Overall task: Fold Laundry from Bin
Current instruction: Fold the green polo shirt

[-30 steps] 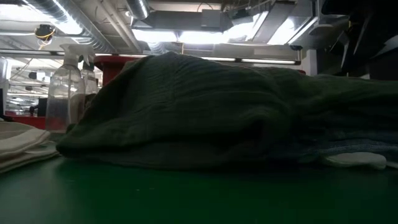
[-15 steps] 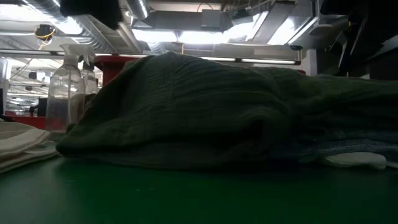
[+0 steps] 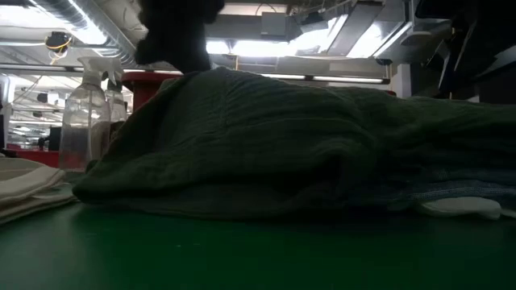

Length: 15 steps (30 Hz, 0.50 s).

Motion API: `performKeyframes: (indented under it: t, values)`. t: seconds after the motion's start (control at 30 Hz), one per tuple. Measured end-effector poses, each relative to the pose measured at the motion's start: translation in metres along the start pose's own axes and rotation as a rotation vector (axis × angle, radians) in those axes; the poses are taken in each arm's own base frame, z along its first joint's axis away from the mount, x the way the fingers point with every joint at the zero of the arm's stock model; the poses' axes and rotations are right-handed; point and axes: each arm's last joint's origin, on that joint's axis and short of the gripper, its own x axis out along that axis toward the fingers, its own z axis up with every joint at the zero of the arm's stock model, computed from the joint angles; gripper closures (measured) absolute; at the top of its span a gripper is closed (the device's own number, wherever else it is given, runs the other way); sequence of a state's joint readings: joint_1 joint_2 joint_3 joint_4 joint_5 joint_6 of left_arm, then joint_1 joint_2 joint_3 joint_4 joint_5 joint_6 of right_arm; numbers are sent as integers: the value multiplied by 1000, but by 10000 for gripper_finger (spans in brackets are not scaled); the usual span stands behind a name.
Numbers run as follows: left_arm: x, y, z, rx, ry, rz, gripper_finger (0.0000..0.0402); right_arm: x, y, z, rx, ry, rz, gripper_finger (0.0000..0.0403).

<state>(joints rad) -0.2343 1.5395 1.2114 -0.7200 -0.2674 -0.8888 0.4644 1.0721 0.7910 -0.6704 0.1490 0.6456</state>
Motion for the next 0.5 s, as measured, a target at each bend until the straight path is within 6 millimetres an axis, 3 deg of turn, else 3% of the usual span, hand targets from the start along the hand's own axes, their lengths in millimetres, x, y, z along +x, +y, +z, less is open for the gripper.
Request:
performKeyframes:
  t: [0.5]
  values:
    - [13,14,21,36,-34,23,321,0,0,0,0,1,0,249]
